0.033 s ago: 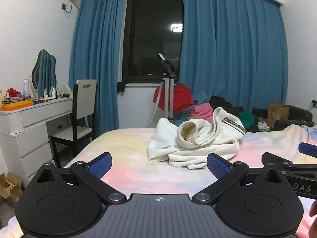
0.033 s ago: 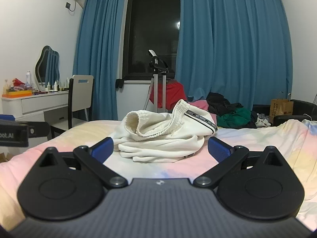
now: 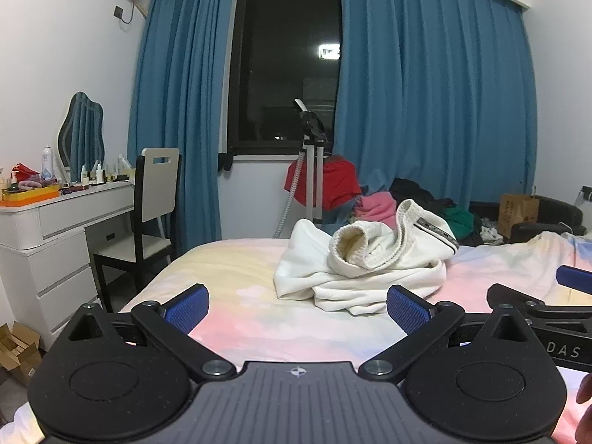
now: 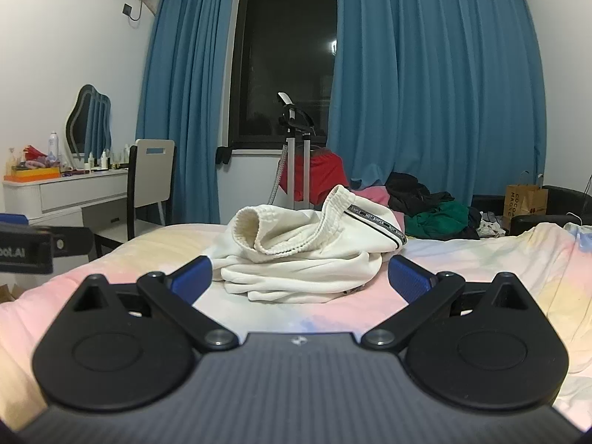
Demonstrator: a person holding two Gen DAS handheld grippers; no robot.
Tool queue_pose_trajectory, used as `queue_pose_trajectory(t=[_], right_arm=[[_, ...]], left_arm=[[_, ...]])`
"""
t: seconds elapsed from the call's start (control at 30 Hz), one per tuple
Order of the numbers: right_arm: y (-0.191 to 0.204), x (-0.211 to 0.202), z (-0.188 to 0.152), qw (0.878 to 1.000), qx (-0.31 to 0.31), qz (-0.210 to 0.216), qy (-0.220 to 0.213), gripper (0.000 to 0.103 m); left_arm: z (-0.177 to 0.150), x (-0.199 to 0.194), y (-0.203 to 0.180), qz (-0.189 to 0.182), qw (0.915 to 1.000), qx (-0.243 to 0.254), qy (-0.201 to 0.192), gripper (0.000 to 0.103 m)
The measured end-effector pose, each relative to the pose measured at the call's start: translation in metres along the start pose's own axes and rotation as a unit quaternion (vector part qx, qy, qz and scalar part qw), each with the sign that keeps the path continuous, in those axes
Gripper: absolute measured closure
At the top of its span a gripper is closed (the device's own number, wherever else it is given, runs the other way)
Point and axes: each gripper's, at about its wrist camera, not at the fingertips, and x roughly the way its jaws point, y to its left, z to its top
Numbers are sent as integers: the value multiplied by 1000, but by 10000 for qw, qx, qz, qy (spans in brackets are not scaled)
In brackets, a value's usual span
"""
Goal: Fold clothes
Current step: 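Move both grippers toward the white garment on the bed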
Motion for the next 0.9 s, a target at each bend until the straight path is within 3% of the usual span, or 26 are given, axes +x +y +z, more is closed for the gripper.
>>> queue_pose_trajectory(t=[0.17,0.37,0.63,0.7,0.8,0.9], right_arm=[[2,-2,0,10000,0,27,-82,0],[10,-5,-2,9999,-55,-120,-43,0],[-3,2,-5,9994,343,61,84,0],[3,2,-6,9997,238,-19,59,4],[5,4,-10,9998,157,-35,83,31],[7,6,-13,9999,81,-50,104,48]], left_arm=[[-1,5,-10,98,9997,228,-17,0],[-2,1,-2,-1,10000,41,-43,0],[-6,4,-3,-89,9999,69,14,0],[-5,4,-3,-88,9999,74,9,0],[-6,4,-3,-95,9999,81,4,0],[-6,4,-3,-109,9999,88,3,0]])
